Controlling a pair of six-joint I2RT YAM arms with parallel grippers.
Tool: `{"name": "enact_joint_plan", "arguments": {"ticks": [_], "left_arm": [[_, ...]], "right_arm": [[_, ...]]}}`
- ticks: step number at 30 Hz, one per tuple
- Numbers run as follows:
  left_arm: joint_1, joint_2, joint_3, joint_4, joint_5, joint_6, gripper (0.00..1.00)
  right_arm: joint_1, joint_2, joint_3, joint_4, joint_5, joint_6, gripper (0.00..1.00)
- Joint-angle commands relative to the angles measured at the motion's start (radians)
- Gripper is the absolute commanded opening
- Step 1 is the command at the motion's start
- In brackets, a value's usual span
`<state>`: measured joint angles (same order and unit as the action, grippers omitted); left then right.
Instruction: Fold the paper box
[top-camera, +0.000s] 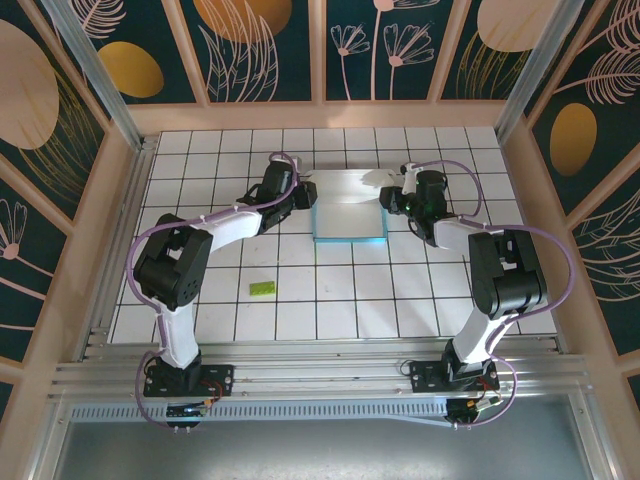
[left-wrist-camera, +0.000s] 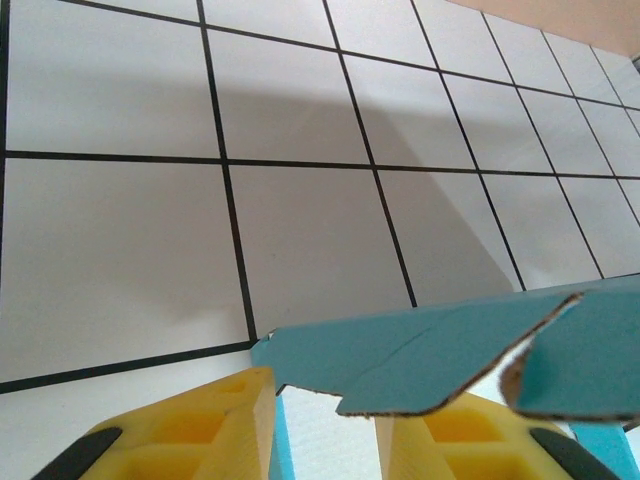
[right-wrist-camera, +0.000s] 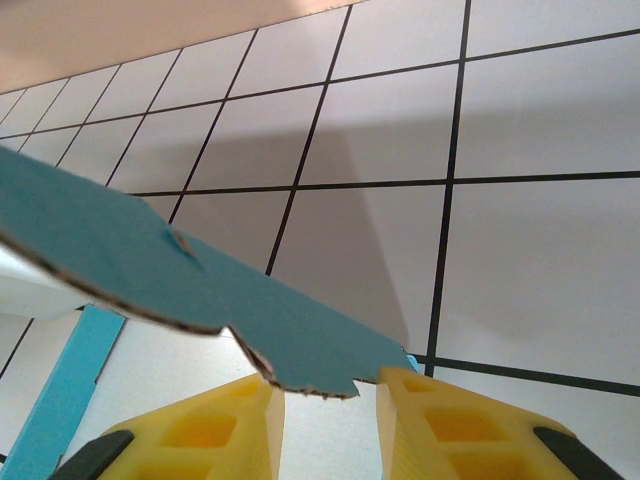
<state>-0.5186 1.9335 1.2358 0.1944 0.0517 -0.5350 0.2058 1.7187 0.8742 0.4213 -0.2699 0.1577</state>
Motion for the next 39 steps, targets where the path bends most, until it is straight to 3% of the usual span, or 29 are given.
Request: {"name": "enact_joint_plan", "arguments": {"ticks": [1, 4, 9, 19, 22, 26, 34, 39], "left_arm": [[-0.008, -0.009, 0.009, 0.022, 0.024, 0.003, 0.31], [-0.007, 0.007, 0.02, 0.022, 0.016, 0.007, 0.31], [-0.008, 0.014, 0.02, 0.035, 0.024, 0.01, 0.21], [-0.007, 0.027, 0.036, 0.032, 0.019, 0.032, 0.21], [-0.007, 0.025, 0.037, 0.029, 0.014, 0.038, 0.23], [-0.008, 0.018, 0.037, 0.006, -0.035, 0.055, 0.36], [-0.007, 0.043, 0.072, -0.009, -0.049, 0.096, 0.38], [-0.008, 0.066, 0.094, -0.01, -0.025, 0.092, 0.28]], "right_arm": [[0.006, 0.017, -0.004, 0.024, -0.008, -0.013, 0.31], [0.007, 0.015, -0.006, 0.022, -0.011, -0.013, 0.31], [0.006, 0.004, -0.009, 0.014, -0.011, -0.018, 0.32], [-0.011, -0.063, -0.021, -0.016, 0.006, -0.046, 0.47], [-0.025, -0.062, -0.017, -0.021, 0.011, -0.052, 0.52], [-0.03, -0.043, 0.006, -0.039, 0.0, -0.062, 0.57], [-0.03, 0.001, 0.045, -0.023, -0.046, -0.074, 0.44], [-0.03, 0.011, 0.059, -0.025, -0.055, -0.07, 0.37]]}}
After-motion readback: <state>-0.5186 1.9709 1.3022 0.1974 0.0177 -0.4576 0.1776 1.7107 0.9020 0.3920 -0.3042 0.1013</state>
